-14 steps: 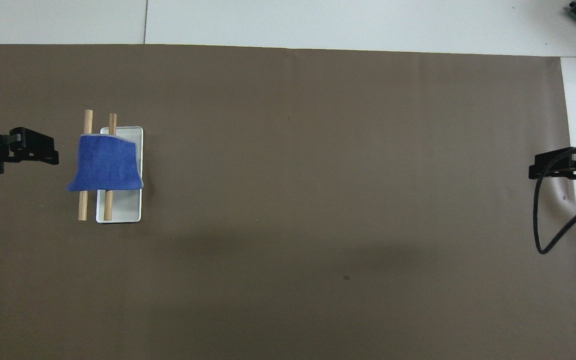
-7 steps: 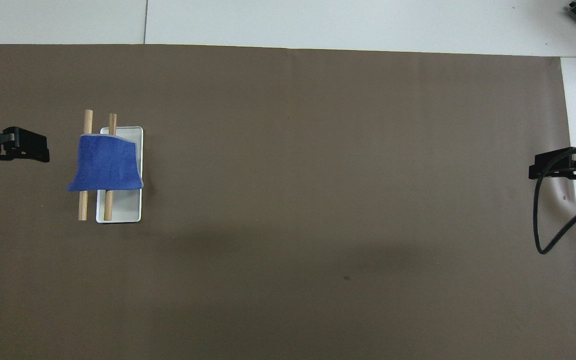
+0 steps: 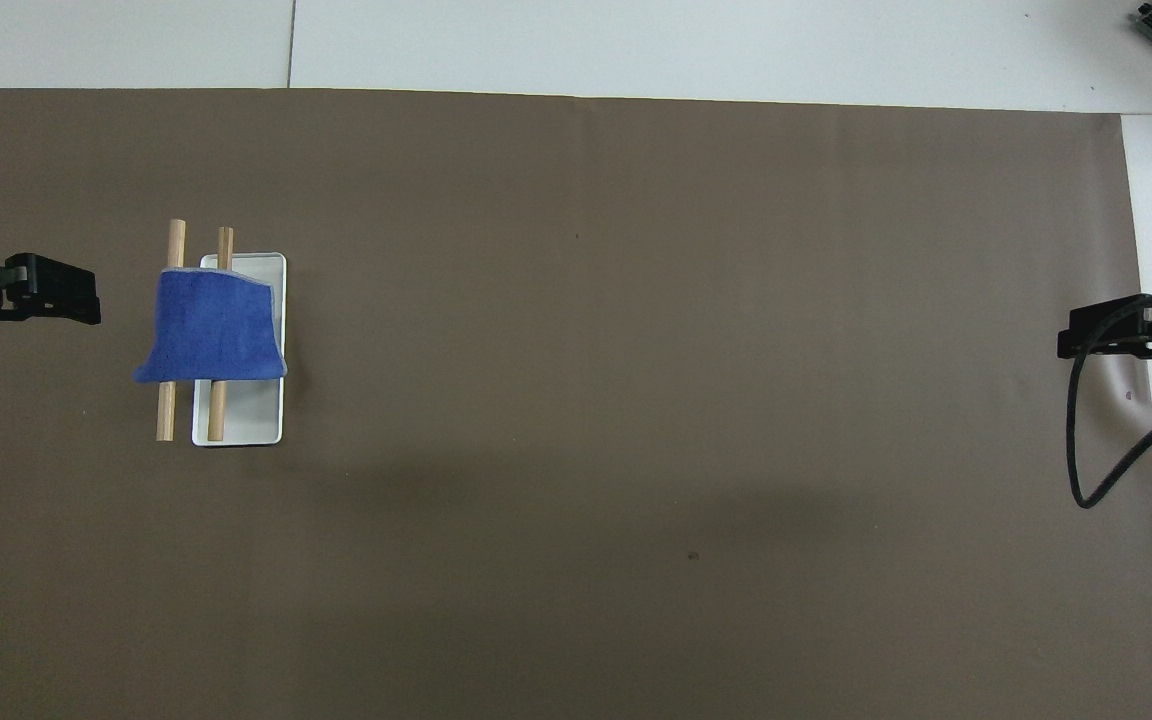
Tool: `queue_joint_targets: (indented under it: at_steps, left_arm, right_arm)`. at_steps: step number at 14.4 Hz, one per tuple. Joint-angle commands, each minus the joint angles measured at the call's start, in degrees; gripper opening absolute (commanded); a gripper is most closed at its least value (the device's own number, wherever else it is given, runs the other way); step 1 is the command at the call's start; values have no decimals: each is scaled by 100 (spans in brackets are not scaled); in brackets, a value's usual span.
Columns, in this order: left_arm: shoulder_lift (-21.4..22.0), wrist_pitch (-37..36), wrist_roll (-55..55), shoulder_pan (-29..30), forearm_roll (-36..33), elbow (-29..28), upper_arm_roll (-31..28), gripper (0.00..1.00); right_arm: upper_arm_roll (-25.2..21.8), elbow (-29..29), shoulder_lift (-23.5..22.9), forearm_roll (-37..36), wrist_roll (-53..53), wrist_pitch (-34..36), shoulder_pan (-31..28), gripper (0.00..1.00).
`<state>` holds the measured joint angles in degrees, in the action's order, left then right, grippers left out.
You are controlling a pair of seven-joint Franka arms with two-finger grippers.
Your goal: Right arm passes towel to left arm to hang
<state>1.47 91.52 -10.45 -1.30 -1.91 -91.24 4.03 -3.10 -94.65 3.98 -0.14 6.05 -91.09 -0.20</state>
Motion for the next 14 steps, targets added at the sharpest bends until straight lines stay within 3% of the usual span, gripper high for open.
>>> queue_joint_targets:
  at_steps: [1, 9, 14]
  left_arm:
    - [178, 103, 43, -37, -99, -228, -17, 100]
    - [196, 155, 122, -28, 137, -289, -17, 100]
    - [196, 137, 763, -28, 235, -289, -34, 100]
  right_arm:
    - [38, -141, 130, -48, -86, 12, -33, 100]
    - [38, -141, 130, -48, -86, 12, -33, 100]
    - [38, -133, 130, -48, -86, 12, -33, 100]
